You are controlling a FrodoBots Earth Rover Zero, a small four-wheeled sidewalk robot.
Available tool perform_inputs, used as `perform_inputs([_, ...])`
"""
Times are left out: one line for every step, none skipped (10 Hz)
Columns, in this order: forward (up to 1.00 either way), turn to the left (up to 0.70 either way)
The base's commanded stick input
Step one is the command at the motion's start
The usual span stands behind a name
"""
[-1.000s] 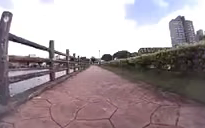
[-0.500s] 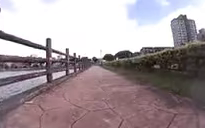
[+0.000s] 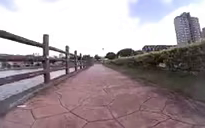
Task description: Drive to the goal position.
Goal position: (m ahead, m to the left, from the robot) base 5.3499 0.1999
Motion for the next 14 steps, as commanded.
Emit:
perform_inputs([0.70, 0.11])
perform_inputs([0.70, 0.11])
perform_inputs([0.70, 0.11])
perform_inputs([0.70, 0.11])
perform_inputs([0.70, 0.11])
perform_inputs([0.70, 0.11])
perform_inputs([0.70, 0.11])
perform_inputs([0.70, 0.11])
perform_inputs([0.70, 0.11])
perform_inputs([0.70, 0.11])
perform_inputs([0.70, 0.11])
perform_inputs([0.70, 0.11])
perform_inputs([0.70, 0.11])
perform_inputs([0.70, 0.11])
